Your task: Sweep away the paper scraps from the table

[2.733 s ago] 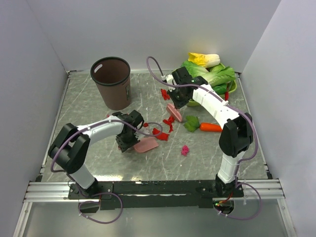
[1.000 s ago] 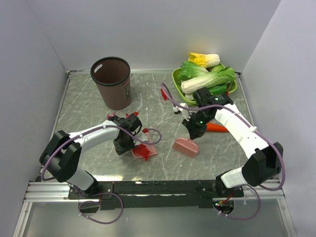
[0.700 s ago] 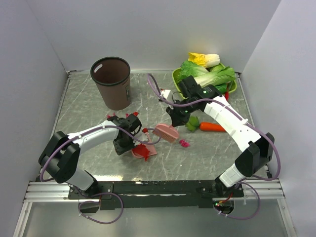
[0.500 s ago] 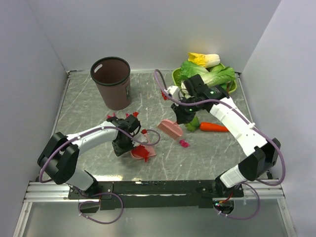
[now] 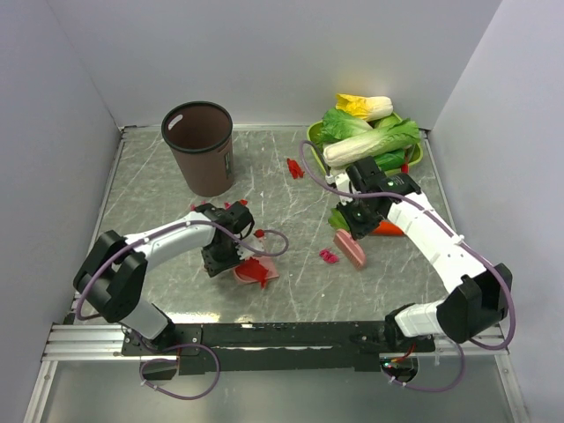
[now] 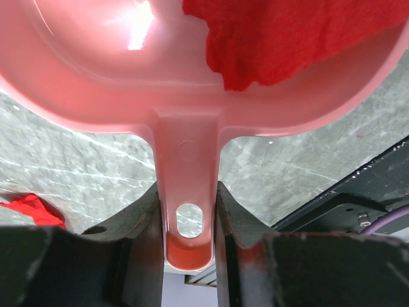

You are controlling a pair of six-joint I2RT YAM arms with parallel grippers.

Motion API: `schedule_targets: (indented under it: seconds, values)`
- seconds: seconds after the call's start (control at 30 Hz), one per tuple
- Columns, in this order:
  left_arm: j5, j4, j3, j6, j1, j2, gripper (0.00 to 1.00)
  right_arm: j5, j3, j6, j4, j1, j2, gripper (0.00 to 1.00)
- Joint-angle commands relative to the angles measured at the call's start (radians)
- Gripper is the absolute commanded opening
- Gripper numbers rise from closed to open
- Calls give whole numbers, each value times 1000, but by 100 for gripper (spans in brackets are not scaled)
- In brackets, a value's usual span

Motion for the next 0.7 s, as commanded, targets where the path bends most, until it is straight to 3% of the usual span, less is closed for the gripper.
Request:
schedule_targets:
  seconds: [0.0, 0.4, 0.67]
  values:
    - [-21, -15, 56, 25, -6, 47, 1, -29, 28, 80, 31, -17, 63, 0]
    - [22, 43, 200, -73, -76, 252, 1, -342, 401, 183, 39, 75, 367, 0]
    - [59, 84, 221, -110, -79, 263, 1, -468, 424, 202, 48, 79, 333, 0]
